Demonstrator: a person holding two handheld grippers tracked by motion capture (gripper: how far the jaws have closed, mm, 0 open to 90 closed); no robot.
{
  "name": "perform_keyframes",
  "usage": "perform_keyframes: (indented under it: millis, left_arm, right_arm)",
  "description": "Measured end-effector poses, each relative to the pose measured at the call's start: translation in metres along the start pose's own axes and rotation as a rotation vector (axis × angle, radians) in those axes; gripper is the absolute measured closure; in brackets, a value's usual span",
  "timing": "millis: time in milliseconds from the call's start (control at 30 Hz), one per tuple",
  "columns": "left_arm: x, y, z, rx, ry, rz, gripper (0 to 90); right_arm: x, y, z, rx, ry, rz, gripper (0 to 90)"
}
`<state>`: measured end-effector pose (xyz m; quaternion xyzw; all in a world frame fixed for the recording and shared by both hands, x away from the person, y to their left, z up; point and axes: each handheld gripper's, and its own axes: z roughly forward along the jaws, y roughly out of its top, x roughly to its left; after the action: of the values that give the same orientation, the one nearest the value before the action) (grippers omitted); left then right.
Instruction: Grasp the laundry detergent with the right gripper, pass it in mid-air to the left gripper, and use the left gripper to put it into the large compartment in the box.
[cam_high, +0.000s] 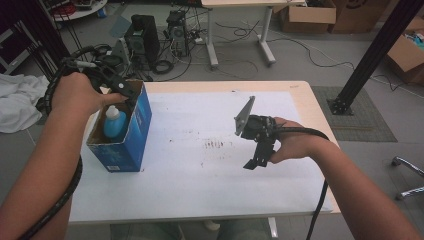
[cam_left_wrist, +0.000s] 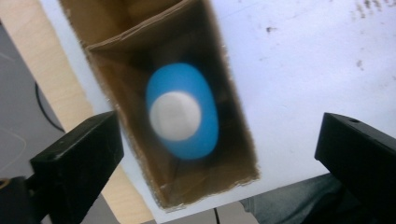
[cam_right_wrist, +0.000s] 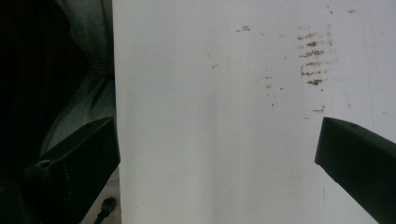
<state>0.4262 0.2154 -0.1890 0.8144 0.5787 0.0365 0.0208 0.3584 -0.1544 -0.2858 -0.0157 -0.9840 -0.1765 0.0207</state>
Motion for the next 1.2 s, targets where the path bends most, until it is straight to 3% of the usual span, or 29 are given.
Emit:
perform_keyframes:
  millis: [100,200,400,467,700,733,767,1033,1200]
  left_arm:
    - [-0.005,0.001,-0.002,-0.013,-0.021,0.034,0.2]
    - [-0.007,0.002,-0.002,-0.007,-0.023,0.043,0.1]
    - [-0.017,0.005,-0.004,-0.017,-0.058,0.136,0.1]
    - [-0.018,0.005,-0.004,-0.014,-0.064,0.145,0.1]
    - [-0.040,0.009,-0.005,0.000,-0.110,0.356,0.1]
    - [-0.040,0.009,-0.005,0.000,-0.110,0.356,0.1]
    - [-0.046,0.009,-0.006,-0.011,-0.118,0.414,0.1]
    - [-0.072,0.003,-0.006,-0.014,-0.162,0.682,0.1]
    - [-0.082,-0.001,0.003,0.040,-0.172,0.766,0.1]
  right_arm:
    - [0.000,0.000,0.000,0.001,0.001,0.001,0.0]
    - [0.000,0.000,0.000,0.003,0.004,0.002,0.0]
    - [-0.001,0.001,0.000,0.007,0.006,0.002,0.0]
    - [-0.001,0.001,0.000,0.007,0.004,0.005,0.0]
    - [-0.001,0.001,-0.001,0.009,0.008,0.012,0.0]
    - [-0.001,0.002,-0.001,0.010,0.009,0.013,0.0]
    - [-0.001,0.002,-0.001,0.011,0.009,0.014,0.0]
    - [0.000,0.002,-0.002,0.021,0.007,0.022,0.0]
    - [0.000,0.002,-0.004,0.024,0.004,0.023,0.0]
